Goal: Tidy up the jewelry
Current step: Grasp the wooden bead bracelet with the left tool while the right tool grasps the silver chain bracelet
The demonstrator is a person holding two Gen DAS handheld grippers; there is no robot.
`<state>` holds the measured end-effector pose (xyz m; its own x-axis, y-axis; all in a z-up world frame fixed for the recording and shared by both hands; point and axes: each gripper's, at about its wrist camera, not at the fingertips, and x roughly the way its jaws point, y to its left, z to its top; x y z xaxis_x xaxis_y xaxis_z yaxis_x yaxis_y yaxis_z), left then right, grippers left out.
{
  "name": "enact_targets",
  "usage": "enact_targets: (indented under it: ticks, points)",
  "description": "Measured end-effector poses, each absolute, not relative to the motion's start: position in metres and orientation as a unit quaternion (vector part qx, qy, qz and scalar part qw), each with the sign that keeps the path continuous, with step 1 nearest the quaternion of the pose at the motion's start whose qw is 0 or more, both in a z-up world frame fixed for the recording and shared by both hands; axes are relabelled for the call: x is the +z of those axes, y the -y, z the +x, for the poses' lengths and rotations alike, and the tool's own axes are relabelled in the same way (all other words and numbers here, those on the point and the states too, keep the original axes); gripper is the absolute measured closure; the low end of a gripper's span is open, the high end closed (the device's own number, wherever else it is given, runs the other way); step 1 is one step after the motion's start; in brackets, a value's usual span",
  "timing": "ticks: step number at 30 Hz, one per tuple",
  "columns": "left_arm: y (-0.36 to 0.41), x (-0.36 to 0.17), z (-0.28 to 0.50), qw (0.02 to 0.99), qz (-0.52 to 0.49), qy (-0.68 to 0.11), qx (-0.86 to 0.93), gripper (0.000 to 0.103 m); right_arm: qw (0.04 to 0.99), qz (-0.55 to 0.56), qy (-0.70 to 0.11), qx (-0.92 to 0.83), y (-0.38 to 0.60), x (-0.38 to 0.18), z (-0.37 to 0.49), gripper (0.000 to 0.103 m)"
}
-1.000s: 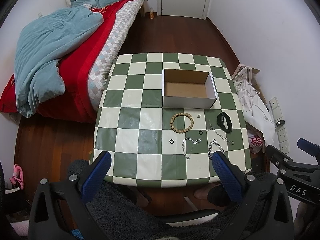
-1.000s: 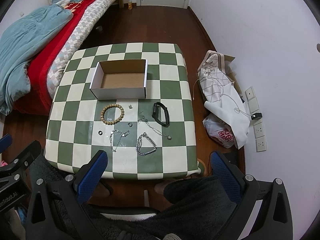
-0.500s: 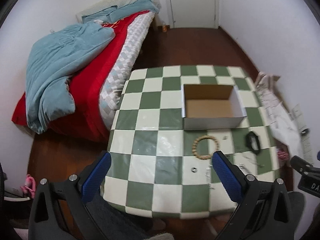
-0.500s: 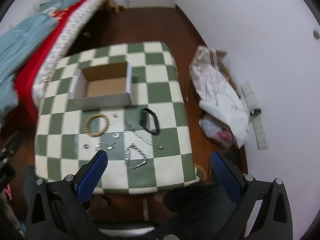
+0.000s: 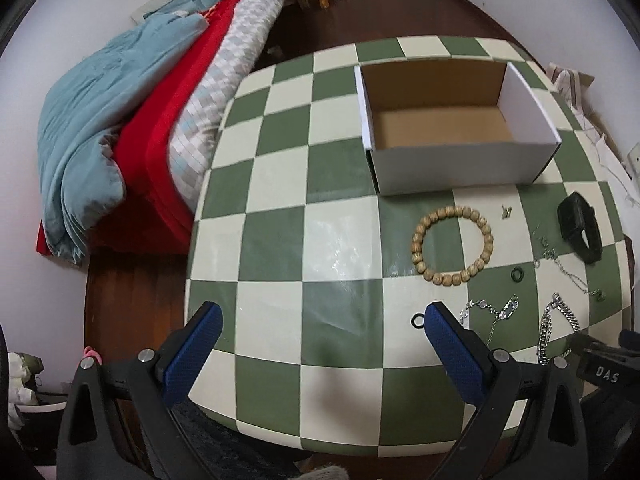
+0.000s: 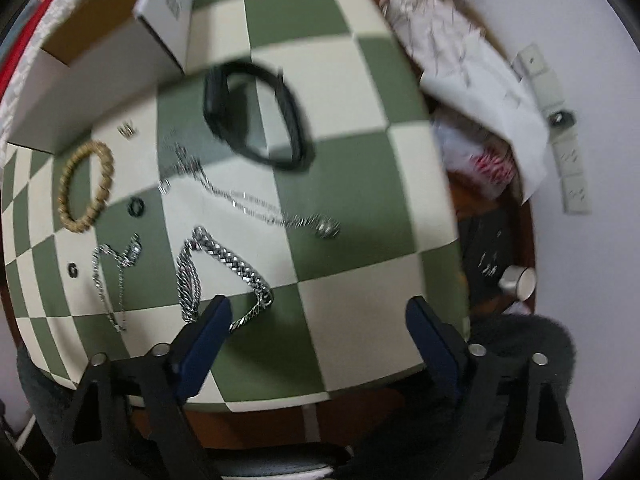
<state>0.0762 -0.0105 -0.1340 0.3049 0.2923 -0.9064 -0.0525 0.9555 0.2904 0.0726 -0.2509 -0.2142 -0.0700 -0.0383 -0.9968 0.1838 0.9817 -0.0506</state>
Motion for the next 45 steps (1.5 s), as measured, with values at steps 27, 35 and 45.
enact_targets:
  ticks: [27,35,45]
  points:
    - [0.016,-0.197,0.144,0.763,0.059,-0.642,0.046,0.002,0.716,0.13,-0.679,-0.096,0.296,-0.213,0.09,0.099]
    - [0.045,-0.211,0.145,0.756,0.102,-0.647,0.004,0.035,0.712,0.134,-0.682,-0.096,0.293,-0.218,0.093,0.098]
    - [0.058,-0.205,0.138,0.765,0.081,-0.638,-0.035,0.096,0.712,0.111,-0.687,-0.095,0.286,-0.218,0.096,0.098]
